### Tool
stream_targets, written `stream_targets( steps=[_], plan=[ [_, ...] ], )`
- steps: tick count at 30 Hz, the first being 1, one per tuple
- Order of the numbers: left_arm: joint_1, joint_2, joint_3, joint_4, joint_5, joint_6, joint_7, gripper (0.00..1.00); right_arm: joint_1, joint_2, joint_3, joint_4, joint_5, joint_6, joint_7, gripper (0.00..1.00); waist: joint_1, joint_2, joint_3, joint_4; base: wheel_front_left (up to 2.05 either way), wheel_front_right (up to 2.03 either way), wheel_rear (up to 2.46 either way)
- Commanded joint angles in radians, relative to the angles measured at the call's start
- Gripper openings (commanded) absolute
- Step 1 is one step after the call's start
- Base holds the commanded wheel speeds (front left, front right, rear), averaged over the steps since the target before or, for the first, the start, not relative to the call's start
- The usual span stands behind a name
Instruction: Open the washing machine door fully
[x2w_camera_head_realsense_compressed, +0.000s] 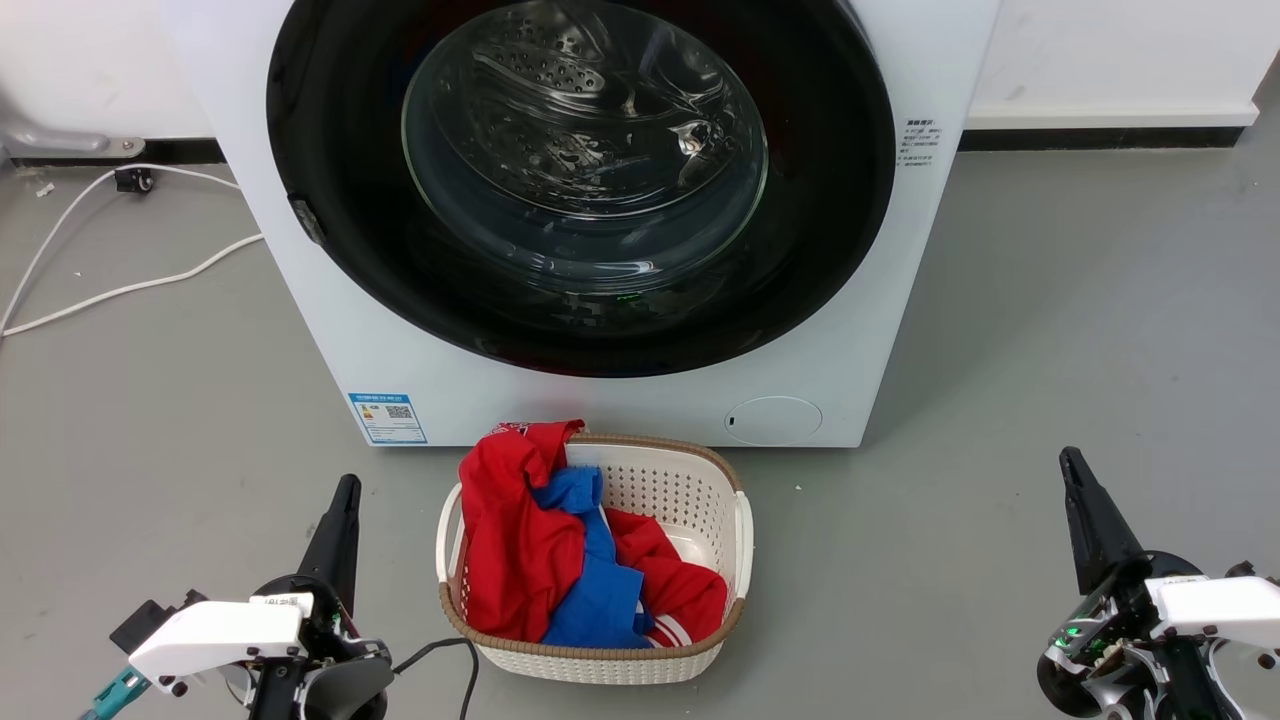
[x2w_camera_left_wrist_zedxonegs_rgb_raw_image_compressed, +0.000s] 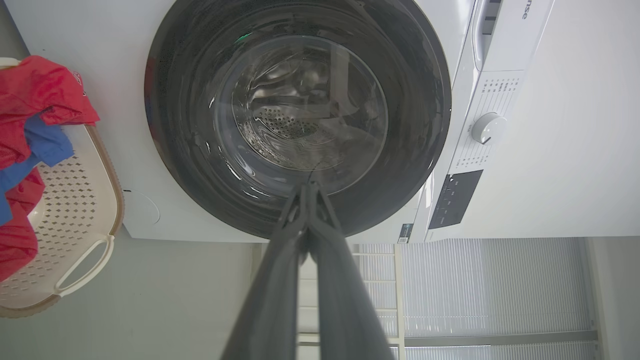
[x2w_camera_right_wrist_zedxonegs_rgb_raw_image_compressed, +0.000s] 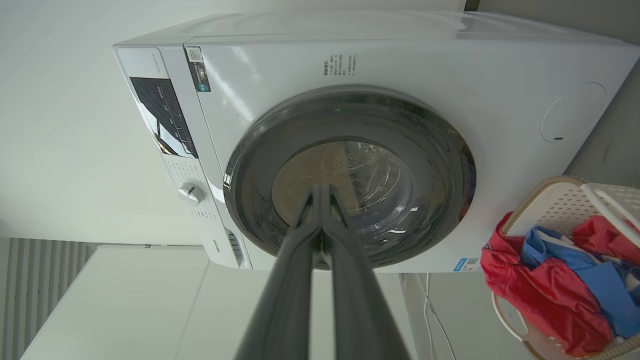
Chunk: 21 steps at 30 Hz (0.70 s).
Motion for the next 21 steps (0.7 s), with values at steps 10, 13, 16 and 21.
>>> stream_targets(
  steps=[10, 13, 16, 21],
  plan=[
    [-0.008, -0.001, 0.002, 0.000, -0.002, -0.003, 0.002, 0.00, -0.012, 0.004, -0.003, 0.001, -0.004, 0.000, 0.003, 0.00, -0.0001, 0.0000, 0.000, 0.000, 0.00, 0.00, 0.00],
    [-0.008, -0.001, 0.002, 0.000, -0.002, -0.003, 0.002, 0.00, -0.012, 0.005, -0.003, 0.001, -0.004, 0.000, 0.004, 0.00, -0.0001, 0.0000, 0.000, 0.000, 0.00, 0.00, 0.00],
    [-0.008, -0.001, 0.002, 0.000, -0.002, -0.003, 0.002, 0.00, -0.012, 0.005, -0.003, 0.001, -0.004, 0.000, 0.004, 0.00, -0.0001, 0.0000, 0.000, 0.000, 0.00, 0.00, 0.00],
    [-0.008, -0.001, 0.002, 0.000, -0.002, -0.003, 0.002, 0.00, -0.012, 0.005, -0.004, 0.001, -0.005, 0.000, 0.005, 0.00, -0.0001, 0.0000, 0.000, 0.000, 0.00, 0.00, 0.00]
  ],
)
